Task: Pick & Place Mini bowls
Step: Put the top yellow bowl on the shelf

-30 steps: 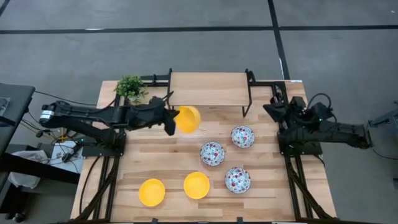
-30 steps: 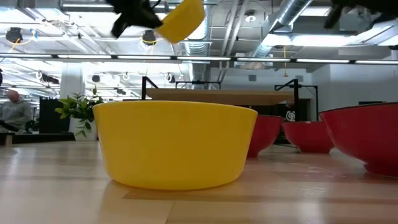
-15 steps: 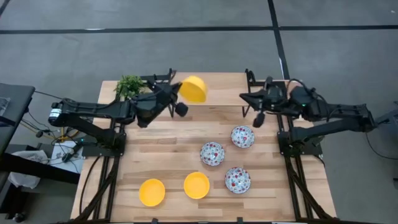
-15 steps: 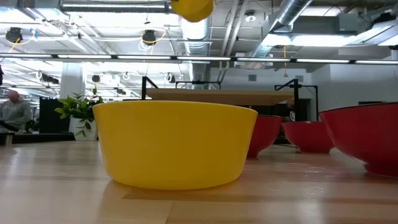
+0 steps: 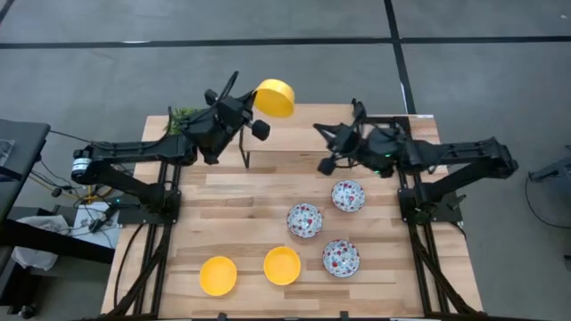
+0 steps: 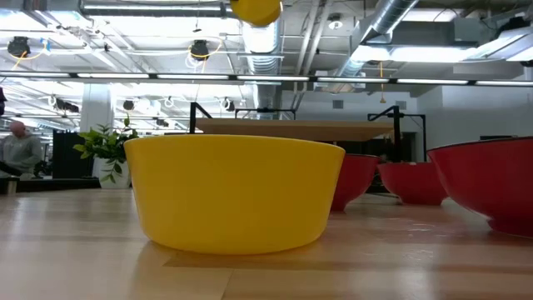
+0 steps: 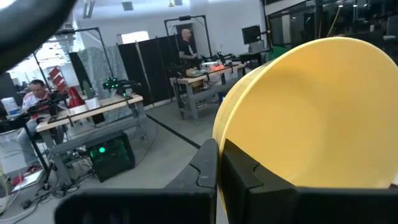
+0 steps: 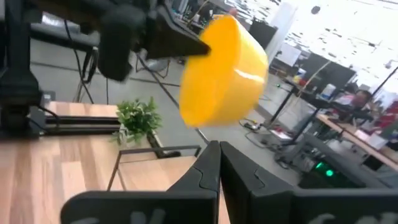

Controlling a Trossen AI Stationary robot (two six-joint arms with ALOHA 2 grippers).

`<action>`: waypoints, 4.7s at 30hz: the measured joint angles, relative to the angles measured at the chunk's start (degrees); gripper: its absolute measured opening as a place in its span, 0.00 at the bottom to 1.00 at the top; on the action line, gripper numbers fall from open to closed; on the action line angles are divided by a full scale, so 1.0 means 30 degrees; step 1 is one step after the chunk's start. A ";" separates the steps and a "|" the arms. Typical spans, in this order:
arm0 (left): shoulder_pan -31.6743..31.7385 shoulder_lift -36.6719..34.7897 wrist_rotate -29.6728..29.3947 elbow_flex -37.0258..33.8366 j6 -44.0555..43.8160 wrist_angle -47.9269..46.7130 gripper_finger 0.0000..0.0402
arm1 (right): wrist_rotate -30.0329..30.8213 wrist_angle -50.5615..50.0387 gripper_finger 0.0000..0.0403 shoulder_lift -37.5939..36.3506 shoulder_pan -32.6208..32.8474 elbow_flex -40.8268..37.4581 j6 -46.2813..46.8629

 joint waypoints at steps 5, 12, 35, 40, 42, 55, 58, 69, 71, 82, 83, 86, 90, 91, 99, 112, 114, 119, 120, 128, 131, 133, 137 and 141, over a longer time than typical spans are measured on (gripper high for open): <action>0.0058 0.0445 0.0381 -0.0007 0.0480 0.0106 0.01 | 0.2523 -0.0016 0.00 0.2437 -0.0007 0.2368 -0.0328; 0.0058 0.0459 0.0188 -0.0015 0.1091 0.0298 0.01 | 0.3524 -0.0085 0.00 0.3967 0.0007 0.4799 -0.0363; 0.0031 0.0444 0.0925 -0.0015 0.1647 0.0382 0.01 | 0.3310 -0.1453 0.20 0.4021 0.0158 0.5176 0.1953; -0.0244 0.0444 0.0921 -0.0015 0.1594 0.0482 0.01 | 0.3821 -0.2170 0.22 0.4021 -0.0271 0.5169 0.2098; -0.0321 0.0437 0.0890 -0.0015 0.1581 0.0527 0.01 | 0.3823 -0.2088 0.22 0.4020 -0.0407 0.5169 0.2098; -0.0306 0.0430 0.1134 -0.0015 0.1491 0.0787 0.01 | 0.3105 -0.2008 0.22 0.4021 -0.0587 0.5169 0.2688; -0.0313 0.0430 0.1238 -0.0015 0.1428 0.0806 0.01 | 0.3097 -0.2016 0.22 0.4017 -0.0861 0.5169 0.3137; -0.0499 0.0430 0.1453 -0.0015 0.1421 0.0928 0.01 | 0.2745 -0.2016 0.22 0.4014 -0.1508 0.5169 0.3718; -0.0510 0.0430 0.1490 -0.0015 0.1421 0.0935 0.01 | 0.2740 -0.2016 0.21 0.4014 -0.1599 0.5162 0.3859; -0.0517 0.0430 0.1597 -0.0015 0.1406 0.0928 0.01 | 0.3467 -0.2005 0.02 0.4014 -0.1690 0.5162 0.3909; -0.0525 0.0430 0.1623 -0.0015 0.1406 0.0928 0.01 | 0.3590 -0.2008 0.02 0.4014 -0.1687 0.5162 0.3913; -0.0525 0.0433 0.1793 -0.0015 0.1406 0.0935 0.01 | 0.3802 -0.2016 0.01 0.4014 -0.1668 0.5162 0.3898; -0.0541 0.0432 0.2231 -0.0015 0.1377 0.0940 0.05 | 0.3939 -0.2192 0.00 0.4014 -0.1690 0.5162 0.3912; -0.0559 0.0432 0.2326 -0.0015 0.1362 0.0943 0.07 | 0.4013 -0.2270 0.00 0.4014 -0.1703 0.5162 0.3964; -0.1183 0.0176 0.2427 -0.0036 0.1450 0.0927 0.24 | 0.4260 -0.3006 0.00 0.4009 -0.1785 0.5154 0.4302; -0.1618 -0.3534 0.0719 -0.0022 0.3020 0.1094 0.49 | -0.0856 -1.0191 0.00 0.3938 -0.5300 0.6434 1.1107; -0.1952 -0.4219 0.0103 -0.0022 0.2959 0.1161 0.50 | -0.3974 -1.2568 0.00 0.3887 -0.6846 0.7592 1.2842; -0.3552 -0.5211 -0.2346 -0.0015 0.2929 0.0456 0.49 | -0.9883 -1.6684 0.00 0.4007 -1.0283 0.9880 1.4814; -0.3878 -0.5341 -0.2812 -0.0015 0.2926 0.0103 0.49 | -1.0990 -1.7229 0.00 0.4007 -1.0894 1.0249 1.5049; -0.7032 -0.4997 -0.2329 -0.0020 0.3060 -0.3487 0.49 | -1.6178 -2.1268 0.00 0.4021 -1.4858 1.2147 1.5424; -0.7878 -0.4716 -0.1476 -0.0022 0.3075 -0.4140 0.49 | -1.6334 -2.2047 0.00 0.4049 -1.5574 1.2258 1.5417; -0.8235 -0.4692 -0.1477 -0.0044 0.3035 -0.4475 0.49 | -1.6339 -2.2423 0.00 0.4315 -1.5787 1.2280 1.5409; -0.8572 -0.4793 -0.1495 -0.0044 0.2940 -0.4487 0.49 | -1.7000 -2.2963 0.00 0.5035 -1.5992 1.2265 1.5060; -0.9011 -0.4838 -0.1784 -0.0044 0.2922 -0.4688 0.49 | -1.7277 -2.3053 0.00 0.6334 -1.5970 1.2273 1.4896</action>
